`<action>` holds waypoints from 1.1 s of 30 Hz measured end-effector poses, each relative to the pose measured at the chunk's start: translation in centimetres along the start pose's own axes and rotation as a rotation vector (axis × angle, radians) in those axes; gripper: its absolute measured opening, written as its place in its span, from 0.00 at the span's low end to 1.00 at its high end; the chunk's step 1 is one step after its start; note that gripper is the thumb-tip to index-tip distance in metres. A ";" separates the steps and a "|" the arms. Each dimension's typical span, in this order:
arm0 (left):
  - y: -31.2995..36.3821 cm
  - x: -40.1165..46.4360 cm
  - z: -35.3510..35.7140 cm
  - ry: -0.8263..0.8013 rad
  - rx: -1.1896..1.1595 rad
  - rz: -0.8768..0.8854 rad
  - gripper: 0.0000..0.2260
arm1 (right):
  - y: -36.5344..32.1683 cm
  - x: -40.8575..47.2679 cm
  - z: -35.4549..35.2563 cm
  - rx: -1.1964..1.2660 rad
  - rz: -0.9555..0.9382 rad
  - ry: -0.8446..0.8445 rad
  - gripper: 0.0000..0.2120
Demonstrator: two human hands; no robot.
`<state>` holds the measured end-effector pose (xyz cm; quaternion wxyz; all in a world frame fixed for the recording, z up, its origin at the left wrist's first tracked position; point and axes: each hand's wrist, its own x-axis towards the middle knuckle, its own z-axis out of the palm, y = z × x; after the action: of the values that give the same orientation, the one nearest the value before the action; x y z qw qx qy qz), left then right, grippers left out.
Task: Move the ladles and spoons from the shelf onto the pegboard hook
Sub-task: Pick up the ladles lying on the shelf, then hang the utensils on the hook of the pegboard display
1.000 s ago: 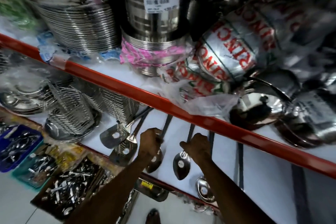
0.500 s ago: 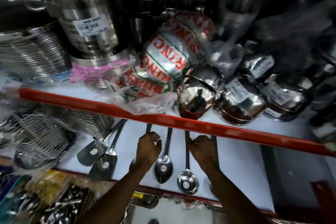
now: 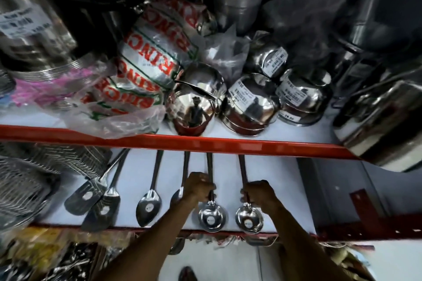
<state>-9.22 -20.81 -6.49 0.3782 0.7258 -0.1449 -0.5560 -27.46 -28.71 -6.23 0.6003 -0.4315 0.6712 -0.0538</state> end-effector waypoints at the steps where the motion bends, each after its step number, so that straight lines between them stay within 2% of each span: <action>1: 0.1 -0.6 -0.1 0.007 -0.025 0.007 0.13 | -0.4 -0.6 -0.1 -0.007 -0.004 -0.023 0.04; 5: 0.1 -3.3 -1.9 0.064 -0.075 0.043 0.14 | -1.9 -2.8 -0.2 -0.026 -0.050 -0.149 0.08; 9: -0.1 -7.2 -4.2 0.105 -0.086 0.072 0.09 | -2.6 -4.8 1.2 -0.053 -0.092 -0.329 0.08; 11: -1.0 -10.1 -5.3 0.201 -0.112 0.083 0.10 | -2.7 -6.7 2.2 -0.094 -0.116 -0.445 0.06; 12: -2.4 -12.7 -6.2 0.313 -0.143 0.116 0.12 | -2.8 -8.5 3.2 -0.167 -0.147 -0.530 0.05; 14: -3.4 -14.1 -6.8 0.386 -0.156 0.143 0.10 | -2.5 -9.3 4.3 -0.195 -0.168 -0.578 0.04; 17: -5.7 -21.6 -7.5 0.626 -0.155 0.230 0.10 | -2.0 -14.1 6.5 -0.318 -0.258 -0.767 0.04; 19: -6.8 -27.0 -7.3 0.774 -0.121 0.288 0.06 | -1.6 -17.2 7.6 -0.366 -0.315 -0.863 0.05; 23: -10.3 -41.8 -5.7 1.119 -0.263 0.298 0.04 | 1.6 -27.4 10.8 -0.447 -0.438 -1.159 0.04; 28: -14.1 -58.8 -1.3 1.552 -0.396 0.452 0.05 | 6.7 -42.4 12.9 -0.499 -0.568 -1.534 0.04; 33: -17.9 -72.7 5.0 1.993 -0.344 0.472 0.05 | 13.3 -56.6 11.5 -0.543 -0.702 -1.876 0.07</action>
<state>-42.23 35.14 31.08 0.5241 0.7458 0.1764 0.3714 -29.77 21.13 25.74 0.7147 -0.5920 -0.2400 0.2850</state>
